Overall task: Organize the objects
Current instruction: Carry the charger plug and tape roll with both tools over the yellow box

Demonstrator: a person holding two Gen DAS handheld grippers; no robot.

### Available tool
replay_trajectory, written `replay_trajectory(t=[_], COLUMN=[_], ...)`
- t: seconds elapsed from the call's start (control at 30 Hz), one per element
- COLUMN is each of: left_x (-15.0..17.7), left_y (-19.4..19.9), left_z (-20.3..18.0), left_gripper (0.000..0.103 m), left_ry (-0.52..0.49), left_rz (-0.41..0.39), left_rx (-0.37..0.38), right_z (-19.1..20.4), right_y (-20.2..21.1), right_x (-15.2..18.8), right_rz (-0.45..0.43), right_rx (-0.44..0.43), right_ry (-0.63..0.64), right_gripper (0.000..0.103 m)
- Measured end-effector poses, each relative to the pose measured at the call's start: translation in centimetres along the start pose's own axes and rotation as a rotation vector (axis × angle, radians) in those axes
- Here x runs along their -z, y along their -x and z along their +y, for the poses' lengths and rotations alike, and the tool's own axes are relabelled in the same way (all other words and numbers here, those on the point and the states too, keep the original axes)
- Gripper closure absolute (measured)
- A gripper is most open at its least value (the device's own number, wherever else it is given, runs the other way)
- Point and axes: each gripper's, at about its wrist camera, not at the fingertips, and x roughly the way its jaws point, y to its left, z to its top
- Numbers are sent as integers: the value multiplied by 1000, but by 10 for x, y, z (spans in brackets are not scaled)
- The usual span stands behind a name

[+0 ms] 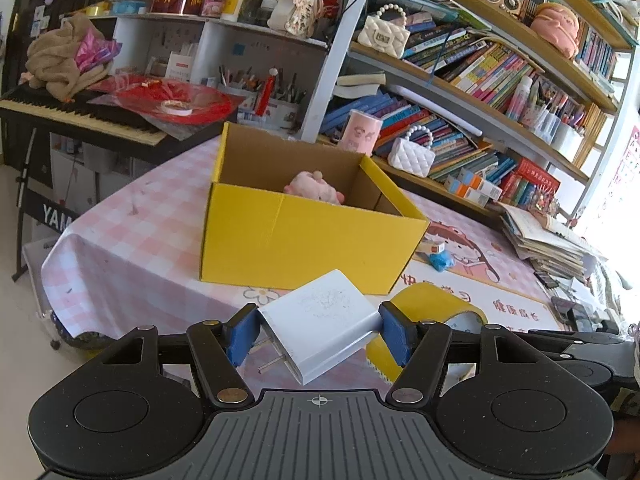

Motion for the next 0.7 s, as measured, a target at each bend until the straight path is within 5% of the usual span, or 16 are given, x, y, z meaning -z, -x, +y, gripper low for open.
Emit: replay_trajectory(t=[0.23, 0.47, 0.7], left_x=[-32, -81, -107], left_y=[0, -26, -75], left_z=[6, -1, -7], left_gripper=[38, 38, 38], left_ry=[-14, -49, -101], left_rz=[-86, -174, -155], left_rx=[9, 1, -61], right_z=[0, -9, -12], right_y=[-2, -20, -72], right_x=[-31, -98, -141], right_rz=[-73, -204, -199], right_rx=[8, 58, 107], right_ry=[-12, 13, 99], right_gripper=[95, 95, 95])
